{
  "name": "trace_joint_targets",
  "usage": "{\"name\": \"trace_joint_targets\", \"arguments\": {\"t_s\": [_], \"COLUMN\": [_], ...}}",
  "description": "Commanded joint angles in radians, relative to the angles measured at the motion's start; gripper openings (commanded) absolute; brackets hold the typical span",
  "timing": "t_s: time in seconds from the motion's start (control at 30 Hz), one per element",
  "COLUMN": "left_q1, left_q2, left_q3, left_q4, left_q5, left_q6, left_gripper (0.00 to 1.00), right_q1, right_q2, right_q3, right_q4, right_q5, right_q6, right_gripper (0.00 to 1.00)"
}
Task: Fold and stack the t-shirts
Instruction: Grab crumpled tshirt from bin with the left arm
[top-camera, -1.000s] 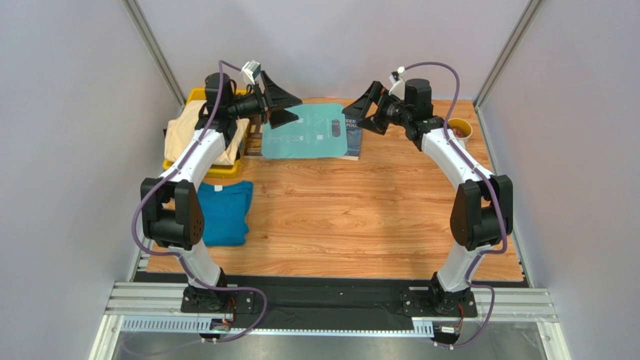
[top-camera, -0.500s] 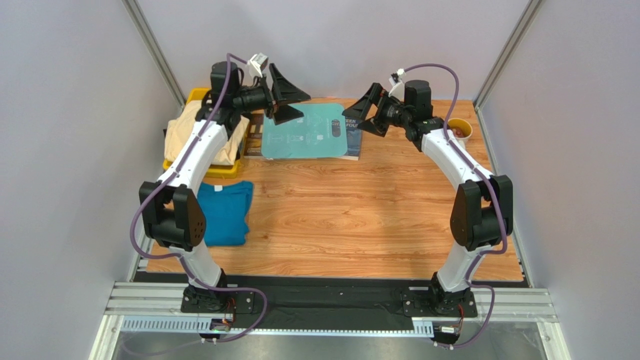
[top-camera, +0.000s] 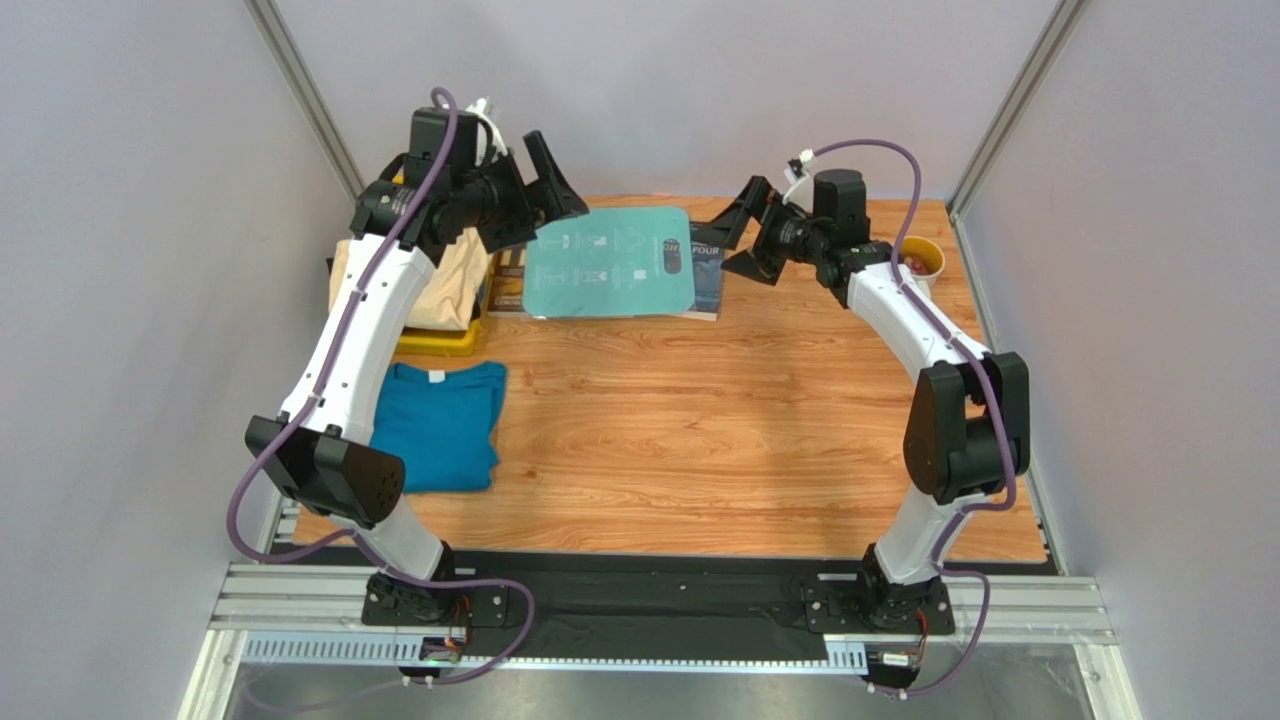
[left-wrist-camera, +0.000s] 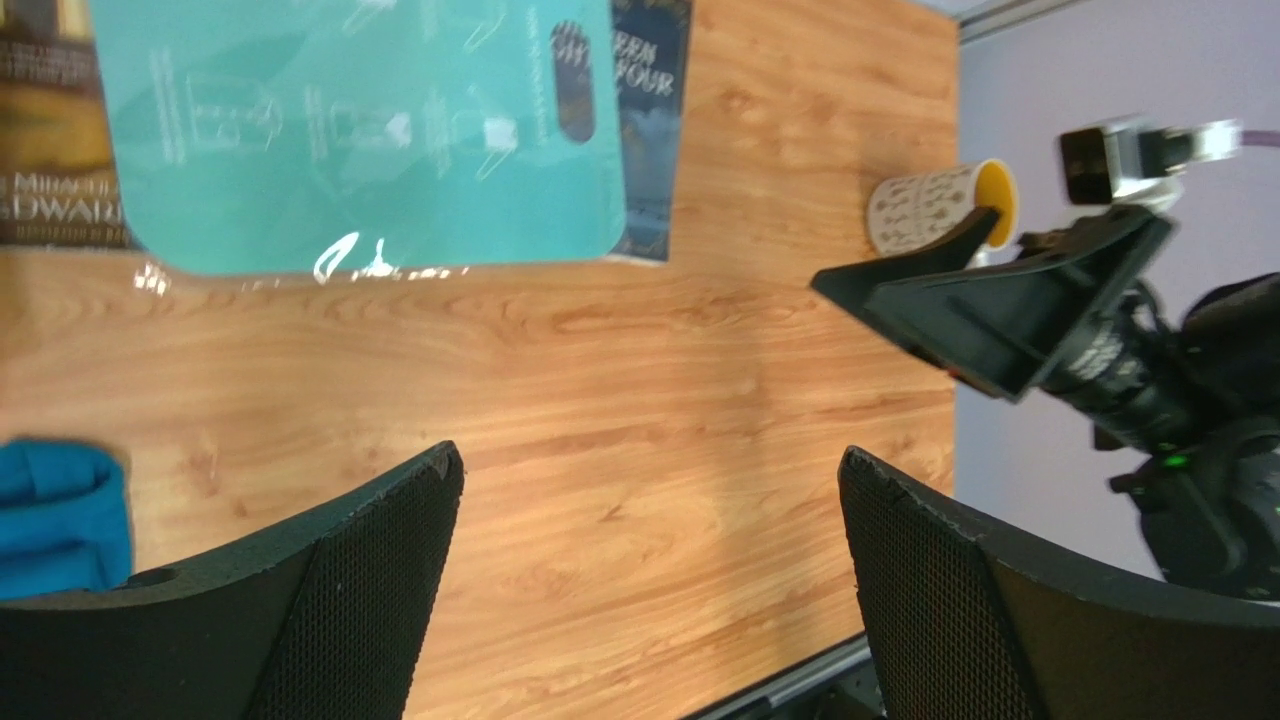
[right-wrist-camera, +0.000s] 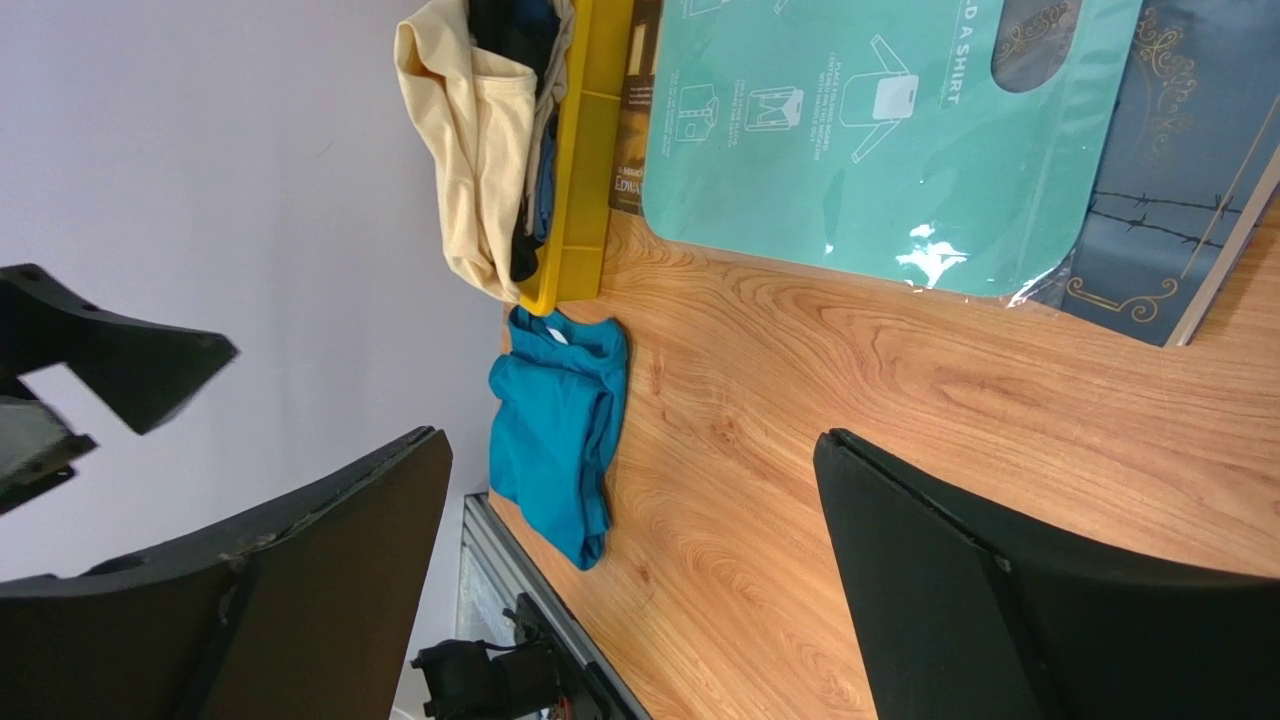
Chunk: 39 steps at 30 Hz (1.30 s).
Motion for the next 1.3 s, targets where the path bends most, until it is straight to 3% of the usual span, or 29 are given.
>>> {"name": "trace_joint_targets", "arguments": {"t_s": [0.0, 0.1, 0.2, 0.3, 0.33, 0.37, 0.43, 0.63, 0.73, 0.77, 0.97, 1.27], "left_q1": [0.011, 0.020, 0.029, 0.052, 0.060, 0.064, 0.078, 0.081, 0.081, 0.081, 0.092, 0.120], "left_q2": [-0.091, -0.114, -0.137, -0.160, -0.154, -0.129, -0.106, 0.090, 0.228, 0.254, 0.343, 0.440], "left_q3": [-0.116, -0.206, -0.248, -0.342, -0.336, -0.301, -0.256, 0.060, 0.198, 0.188, 0.115, 0.185], "left_q4": [0.079, 0.206, 0.240, 0.416, 0.390, 0.357, 0.213, -0.271, -0.399, -0.391, -0.314, -0.294], "left_q5": [0.076, 0.234, 0.241, 0.346, 0.345, 0.324, 0.261, -0.234, -0.475, -0.562, -0.786, -0.920], "left_q6": [-0.063, -0.109, -0.140, -0.194, -0.189, -0.168, -0.145, 0.051, 0.140, 0.162, 0.214, 0.260], "left_gripper": [1.00, 1.00, 1.00, 1.00, 0.97, 0.88, 0.82, 0.84, 0.81, 0.82, 0.83, 0.90], "right_q1": [-0.004, -0.004, -0.004, -0.004, -0.004, -0.004, -0.004, -0.004, -0.012, -0.015, -0.050, -0.096], "right_q2": [-0.048, -0.050, -0.065, -0.081, -0.084, -0.082, -0.079, -0.055, -0.056, -0.074, -0.177, -0.265], "right_q3": [-0.001, -0.002, -0.016, -0.027, -0.028, -0.027, -0.015, 0.059, 0.078, 0.065, -0.036, -0.162], "right_q4": [0.003, 0.002, -0.001, -0.009, -0.015, -0.021, -0.056, -0.306, -0.400, -0.411, -0.438, -0.448], "right_q5": [-0.013, -0.016, -0.016, -0.004, -0.003, -0.003, -0.003, 0.092, 0.137, 0.154, 0.186, 0.136], "right_q6": [0.018, 0.018, 0.017, 0.010, 0.009, 0.007, -0.003, -0.082, -0.106, -0.111, -0.118, -0.129], "right_gripper": [1.00, 1.00, 1.00, 1.00, 1.00, 1.00, 1.00, 1.00, 1.00, 1.00, 1.00, 1.00]}}
